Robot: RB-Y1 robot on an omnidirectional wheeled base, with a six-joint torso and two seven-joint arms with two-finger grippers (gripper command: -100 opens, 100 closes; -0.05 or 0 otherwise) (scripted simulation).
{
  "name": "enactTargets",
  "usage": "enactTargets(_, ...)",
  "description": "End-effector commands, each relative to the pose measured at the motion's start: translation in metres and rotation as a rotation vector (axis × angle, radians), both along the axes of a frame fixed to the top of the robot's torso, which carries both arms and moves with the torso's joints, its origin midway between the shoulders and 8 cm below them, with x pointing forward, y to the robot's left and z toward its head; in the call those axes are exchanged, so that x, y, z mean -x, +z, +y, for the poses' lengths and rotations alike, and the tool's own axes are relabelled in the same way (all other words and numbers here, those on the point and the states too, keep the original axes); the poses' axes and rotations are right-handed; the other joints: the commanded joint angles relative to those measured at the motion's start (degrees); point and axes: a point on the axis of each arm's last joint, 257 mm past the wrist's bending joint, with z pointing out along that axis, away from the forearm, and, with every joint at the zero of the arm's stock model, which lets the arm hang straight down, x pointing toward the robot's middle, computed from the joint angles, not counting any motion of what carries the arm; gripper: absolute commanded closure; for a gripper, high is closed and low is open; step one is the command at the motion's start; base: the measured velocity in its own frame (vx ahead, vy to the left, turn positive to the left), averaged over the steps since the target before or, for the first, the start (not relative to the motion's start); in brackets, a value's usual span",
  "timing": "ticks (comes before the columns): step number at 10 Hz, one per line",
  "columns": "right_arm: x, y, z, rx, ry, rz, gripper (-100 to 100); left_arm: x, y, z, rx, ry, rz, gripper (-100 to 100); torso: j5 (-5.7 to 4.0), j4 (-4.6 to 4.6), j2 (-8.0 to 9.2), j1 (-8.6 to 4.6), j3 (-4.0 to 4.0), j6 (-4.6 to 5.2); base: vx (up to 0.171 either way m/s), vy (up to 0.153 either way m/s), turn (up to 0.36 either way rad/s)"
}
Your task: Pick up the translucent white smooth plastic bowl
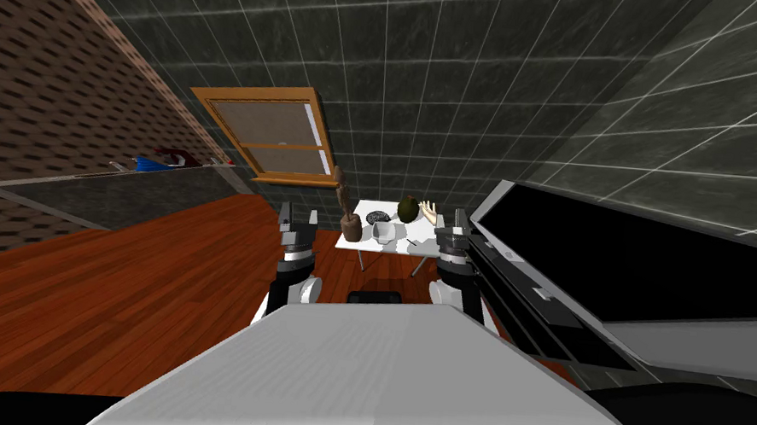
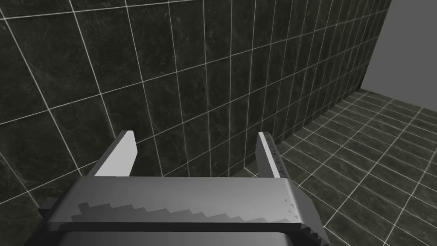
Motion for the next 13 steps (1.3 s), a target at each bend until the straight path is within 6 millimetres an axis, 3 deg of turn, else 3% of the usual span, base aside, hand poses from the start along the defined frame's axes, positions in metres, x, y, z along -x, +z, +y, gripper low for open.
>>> enactTargets(1, -0.003, -0.001, 0.004, 0.024, 0.016, 0.011, -100, 0.000, 0.000, 0.000, 0.000, 0.000, 0.000, 0, 0.00, 0.00, 0.00, 0.00, 0.00, 0.00, -0.003, 0.001, 0.015)
enactTargets(13, -0.039, -0.015, 0.053, 0.321, 0.146, 0.146, -100, 0.000, 0.000, 0.000, 0.000, 0.000, 0.000, 0, 0.01, 0.00, 0.01, 0.02, 0.01, -0.01, -0.010, 0.008, 0.052)
